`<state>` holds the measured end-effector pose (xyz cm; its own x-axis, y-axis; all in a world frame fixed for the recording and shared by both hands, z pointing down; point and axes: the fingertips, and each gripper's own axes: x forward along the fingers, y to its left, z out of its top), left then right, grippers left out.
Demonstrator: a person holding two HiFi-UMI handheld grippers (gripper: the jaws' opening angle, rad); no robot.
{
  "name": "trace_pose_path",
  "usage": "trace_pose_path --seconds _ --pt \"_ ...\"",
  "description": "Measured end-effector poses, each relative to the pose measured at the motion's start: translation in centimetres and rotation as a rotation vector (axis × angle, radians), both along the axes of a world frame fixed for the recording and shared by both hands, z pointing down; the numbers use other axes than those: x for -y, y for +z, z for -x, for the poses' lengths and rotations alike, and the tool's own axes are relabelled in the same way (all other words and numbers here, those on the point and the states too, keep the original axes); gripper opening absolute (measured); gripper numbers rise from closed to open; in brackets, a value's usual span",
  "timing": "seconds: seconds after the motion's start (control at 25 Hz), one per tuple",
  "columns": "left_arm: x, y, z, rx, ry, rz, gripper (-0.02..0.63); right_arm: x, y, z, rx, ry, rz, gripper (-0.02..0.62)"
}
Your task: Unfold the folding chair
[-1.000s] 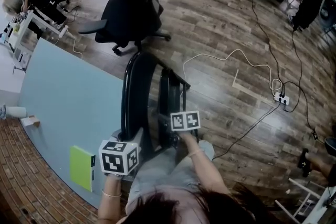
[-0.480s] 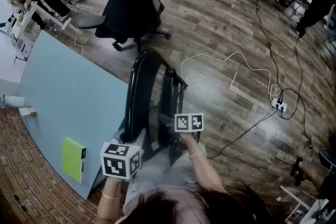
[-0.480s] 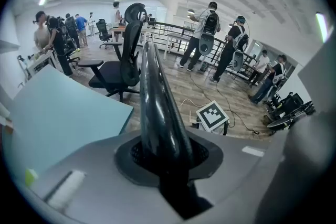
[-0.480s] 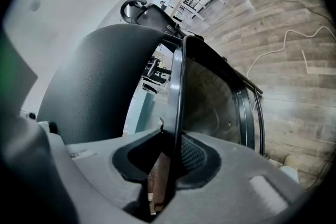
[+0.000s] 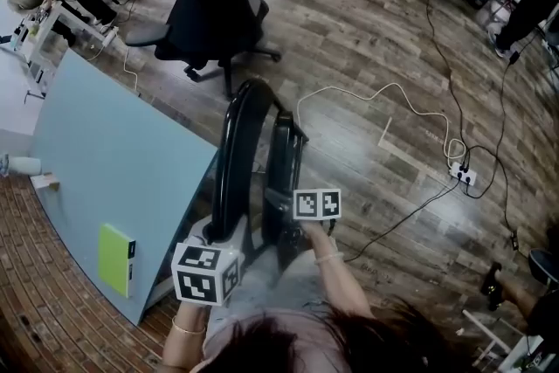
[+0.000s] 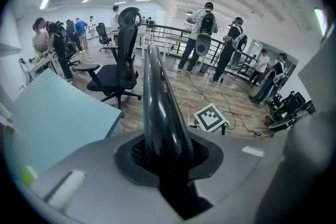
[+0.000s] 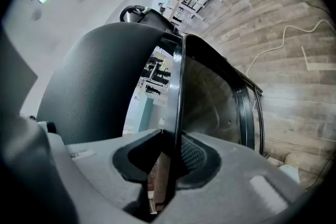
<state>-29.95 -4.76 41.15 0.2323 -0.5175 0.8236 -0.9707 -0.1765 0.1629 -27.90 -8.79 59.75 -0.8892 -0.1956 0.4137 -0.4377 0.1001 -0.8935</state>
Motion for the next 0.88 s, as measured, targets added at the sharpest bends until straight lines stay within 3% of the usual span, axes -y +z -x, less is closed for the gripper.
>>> trace_pose_path --seconds 0.88 --pt "2.4 -1.8 -10.2 0.005 0.128 -0.053 0.077 1.1 -1.1 -9.6 0.058 0.124 0.02 0.074"
